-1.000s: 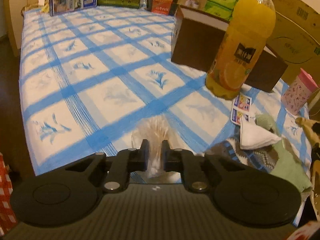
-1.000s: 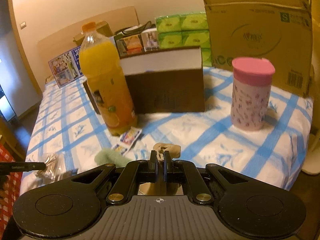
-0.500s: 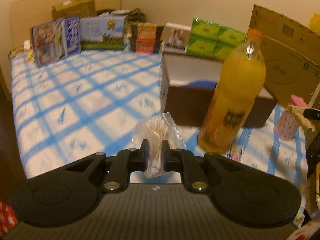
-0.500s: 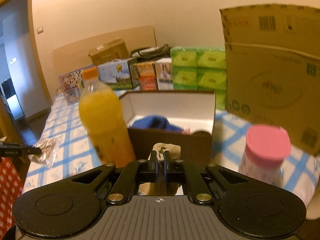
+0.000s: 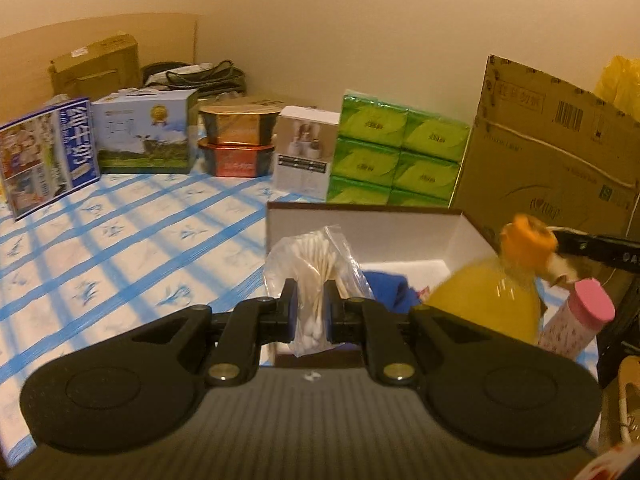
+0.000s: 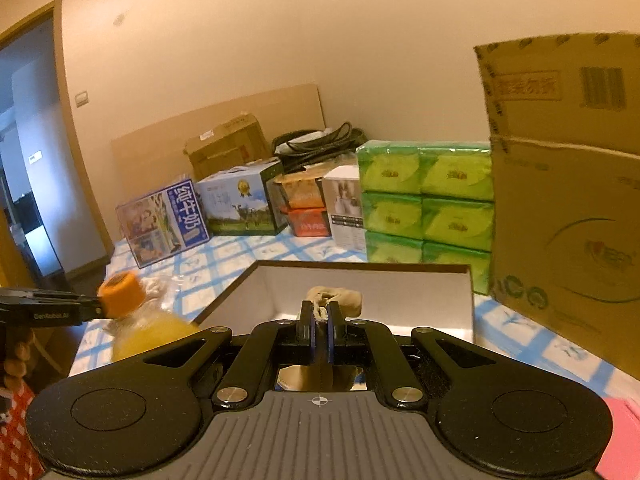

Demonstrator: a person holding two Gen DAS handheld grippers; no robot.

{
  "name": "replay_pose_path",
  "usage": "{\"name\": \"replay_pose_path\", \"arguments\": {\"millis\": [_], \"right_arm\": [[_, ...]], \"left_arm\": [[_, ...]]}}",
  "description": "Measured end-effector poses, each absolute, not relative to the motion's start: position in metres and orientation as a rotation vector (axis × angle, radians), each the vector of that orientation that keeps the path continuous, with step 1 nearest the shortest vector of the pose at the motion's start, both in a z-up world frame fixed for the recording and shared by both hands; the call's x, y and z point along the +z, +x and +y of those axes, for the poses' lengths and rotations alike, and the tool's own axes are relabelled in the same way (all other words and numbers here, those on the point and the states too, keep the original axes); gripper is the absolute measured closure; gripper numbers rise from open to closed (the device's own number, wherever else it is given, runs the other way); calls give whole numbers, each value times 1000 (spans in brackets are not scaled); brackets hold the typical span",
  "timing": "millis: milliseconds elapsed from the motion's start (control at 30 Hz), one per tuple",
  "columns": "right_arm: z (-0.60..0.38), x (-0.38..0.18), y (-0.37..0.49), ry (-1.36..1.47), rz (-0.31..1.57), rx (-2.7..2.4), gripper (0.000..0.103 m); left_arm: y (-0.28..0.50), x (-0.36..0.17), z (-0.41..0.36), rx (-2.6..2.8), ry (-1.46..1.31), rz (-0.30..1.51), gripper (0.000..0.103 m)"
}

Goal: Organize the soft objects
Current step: 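Carry the swab bag in the left gripper into the box while the right drops the beige sock in, then move both open tools from the box back toward the pile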

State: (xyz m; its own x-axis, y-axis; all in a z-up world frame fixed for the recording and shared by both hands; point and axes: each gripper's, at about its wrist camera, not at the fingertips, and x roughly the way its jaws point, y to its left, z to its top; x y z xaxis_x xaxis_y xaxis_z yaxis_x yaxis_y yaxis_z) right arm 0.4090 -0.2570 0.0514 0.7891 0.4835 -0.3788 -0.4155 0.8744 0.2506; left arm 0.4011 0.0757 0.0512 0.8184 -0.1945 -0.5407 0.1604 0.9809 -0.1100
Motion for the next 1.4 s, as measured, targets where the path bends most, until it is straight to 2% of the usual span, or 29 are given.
{"name": "replay_pose_path", "arguments": {"millis": [500,567,633,967,1000,1033,1200,1400], "right_arm": [[-236,7,477,153,540,484,98],[-235,3,480,151,546,483,98],[-234,0,483,152,553,483,98],[-228,-7,489,182,565,529,97],[-226,-6,489,183,567,521,97],[-225,-5,490,181,567,516,93],[-223,-4,490,175,565,509,75],[-230,-7,487,164,594,485,71]], "left_arm": [[487,5,45,-246,22,693,91],[492,0,45,-250,26,703,87],[497,-4,44,-253,33,711,75],[502,-9,49,-226,33,731,73],[502,-9,49,-225,35,732,70],[502,-9,49,-222,36,733,66],[499,-9,50,-221,31,739,65],[494,-9,50,-220,29,743,64]]}}
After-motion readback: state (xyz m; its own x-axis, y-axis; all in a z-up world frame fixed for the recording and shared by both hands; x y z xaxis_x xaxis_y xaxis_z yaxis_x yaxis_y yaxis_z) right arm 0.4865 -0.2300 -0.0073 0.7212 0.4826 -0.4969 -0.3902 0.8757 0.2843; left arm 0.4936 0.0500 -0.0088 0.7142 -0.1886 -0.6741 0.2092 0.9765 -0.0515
